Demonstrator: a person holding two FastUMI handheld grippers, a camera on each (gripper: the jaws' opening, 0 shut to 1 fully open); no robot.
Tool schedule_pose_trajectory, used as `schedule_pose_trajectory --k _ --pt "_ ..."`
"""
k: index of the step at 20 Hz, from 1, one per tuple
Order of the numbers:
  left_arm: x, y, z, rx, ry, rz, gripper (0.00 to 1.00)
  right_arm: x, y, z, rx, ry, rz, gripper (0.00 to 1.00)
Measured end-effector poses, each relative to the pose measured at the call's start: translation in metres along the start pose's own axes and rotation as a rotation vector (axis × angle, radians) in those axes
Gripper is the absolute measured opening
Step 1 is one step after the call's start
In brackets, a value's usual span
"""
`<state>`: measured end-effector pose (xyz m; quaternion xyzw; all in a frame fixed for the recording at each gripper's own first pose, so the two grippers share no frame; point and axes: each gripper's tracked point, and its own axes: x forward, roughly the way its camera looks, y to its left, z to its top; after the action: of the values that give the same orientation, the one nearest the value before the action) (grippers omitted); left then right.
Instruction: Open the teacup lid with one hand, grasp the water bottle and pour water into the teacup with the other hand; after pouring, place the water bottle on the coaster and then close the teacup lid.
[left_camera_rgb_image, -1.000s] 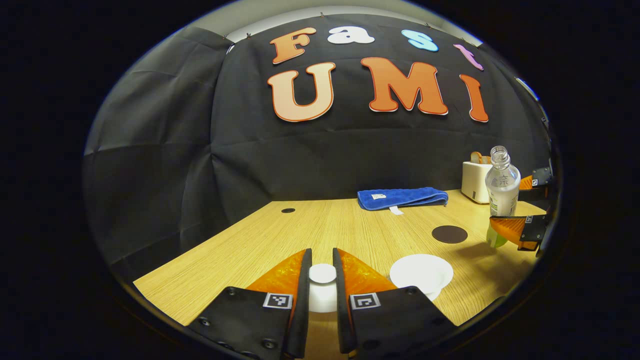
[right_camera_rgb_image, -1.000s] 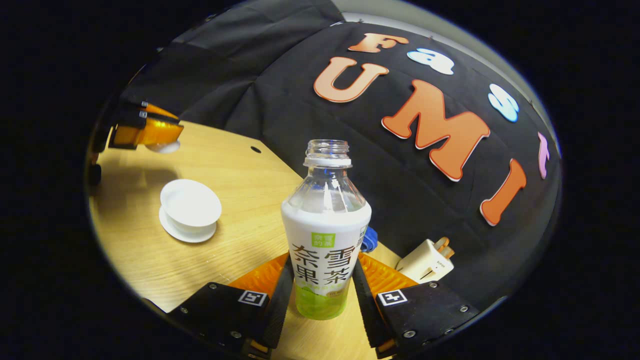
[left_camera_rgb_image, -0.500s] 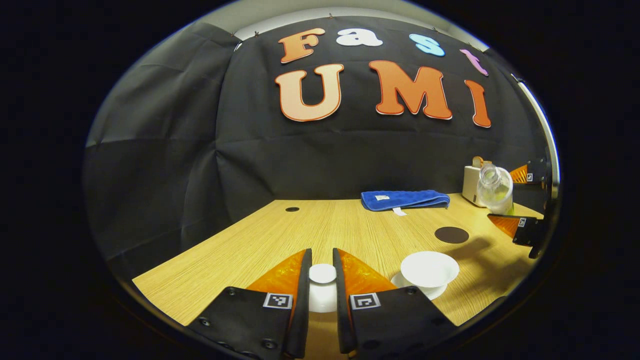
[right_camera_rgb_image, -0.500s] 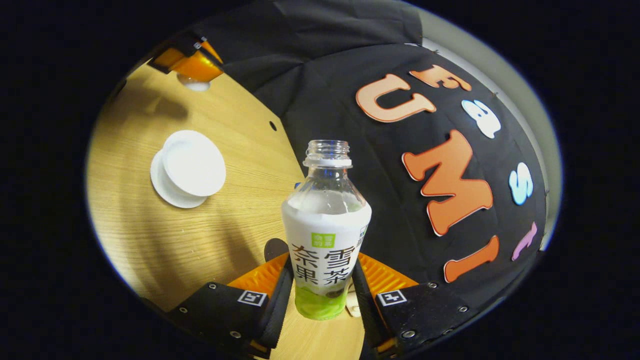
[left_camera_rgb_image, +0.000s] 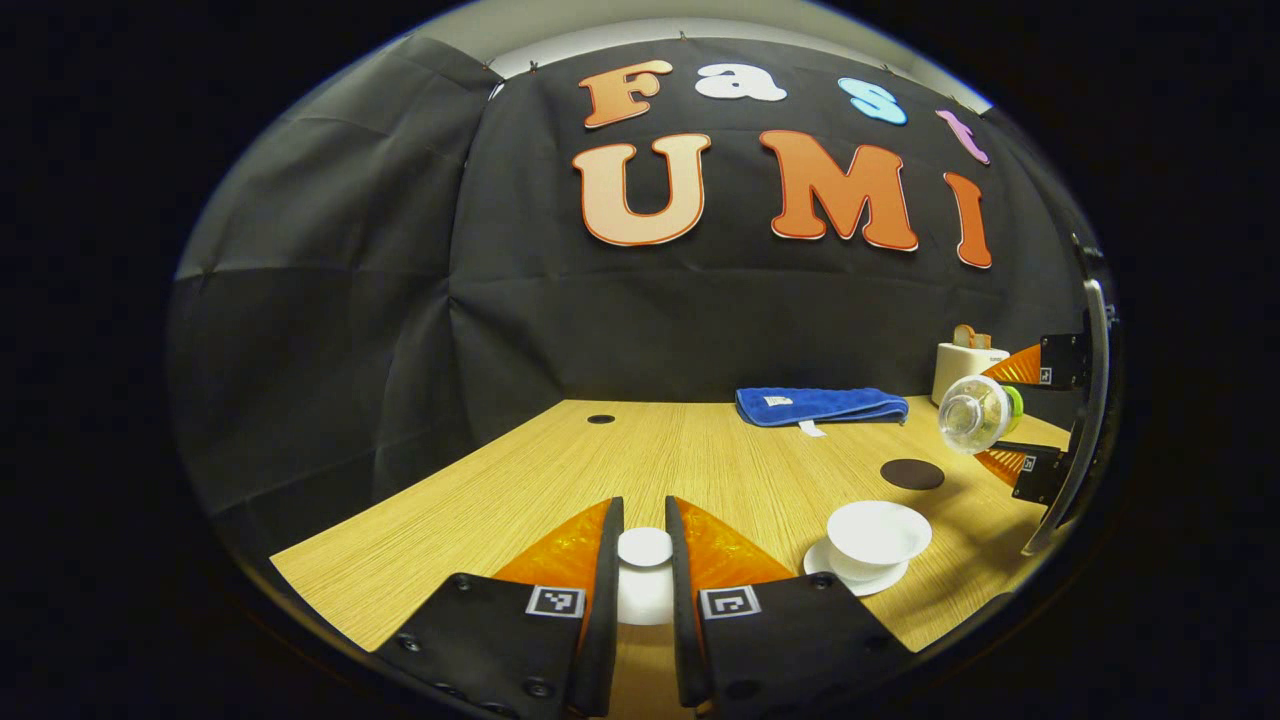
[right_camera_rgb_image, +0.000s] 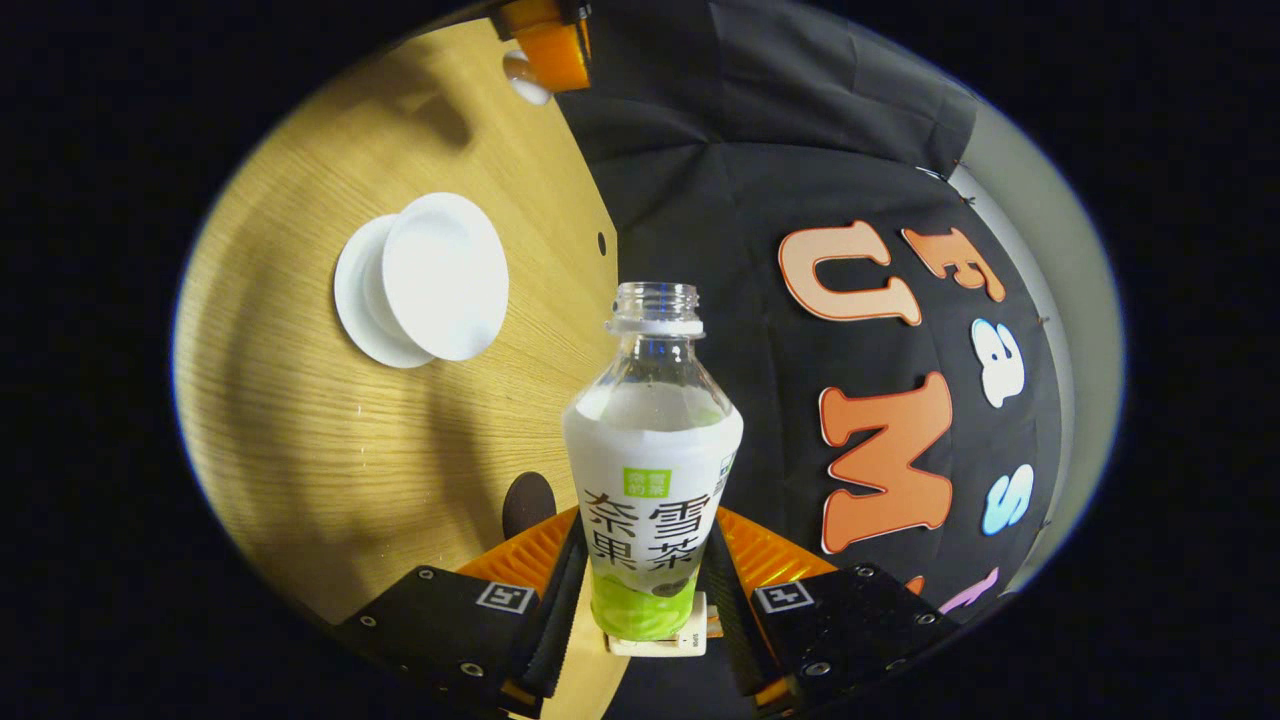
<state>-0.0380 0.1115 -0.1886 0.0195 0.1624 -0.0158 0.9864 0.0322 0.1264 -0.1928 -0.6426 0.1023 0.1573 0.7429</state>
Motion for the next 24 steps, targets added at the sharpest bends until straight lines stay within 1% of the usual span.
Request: schedule_pose_trajectory --k 3,5,6,7,9,11,12,13,14,18,21,24 --pt "0.001 0.004 -0.001 -0.002 0.004 0.0 0.28 0.011 0.0 0.001 -0.112 -0.014 -0.023 0.66" --pt "-0.003 0.007 0.0 -0.004 0.003 -0.002 0.28 0.012 0.002 0.003 -0.156 -0.025 -0.027 0.66" --pt "-0.002 0.007 -0.001 -0.005 0.004 -0.002 0.28 0.012 0.002 0.002 -0.174 -0.029 -0.033 0.63" --pt "-0.001 0.009 -0.002 -0.004 0.004 -0.001 0.27 0.011 0.002 0.003 -0.195 -0.035 -0.039 0.65" --pt "-0.001 0.011 -0.003 -0.005 0.007 -0.002 0.28 0.012 0.002 0.005 -0.238 -0.043 -0.045 0.65" --pt "-0.001 0.013 -0.005 -0.004 0.011 0.0 0.27 0.011 0.004 0.006 -0.245 -0.055 -0.037 0.65" --pt "0.0 0.014 -0.007 -0.004 0.016 0.001 0.28 0.013 0.001 0.009 -0.258 -0.067 -0.038 0.65" --pt "-0.001 0.015 -0.008 -0.004 0.017 0.001 0.27 0.015 -0.004 0.012 -0.276 -0.074 -0.048 0.65" --pt "-0.002 0.016 -0.007 -0.006 0.017 0.0 0.28 0.018 -0.008 0.013 -0.295 -0.078 -0.059 0.65" --pt "-0.003 0.019 -0.006 -0.004 0.013 -0.002 0.28 0.019 -0.016 0.012 -0.359 -0.087 -0.101 0.65" --pt "-0.002 0.022 -0.005 -0.003 0.011 -0.001 0.29 0.021 -0.021 0.013 -0.391 -0.096 -0.117 0.65" --pt "-0.002 0.022 -0.004 -0.019 0.009 -0.004 0.28 0.021 -0.032 0.012 -0.417 -0.105 -0.139 0.65"
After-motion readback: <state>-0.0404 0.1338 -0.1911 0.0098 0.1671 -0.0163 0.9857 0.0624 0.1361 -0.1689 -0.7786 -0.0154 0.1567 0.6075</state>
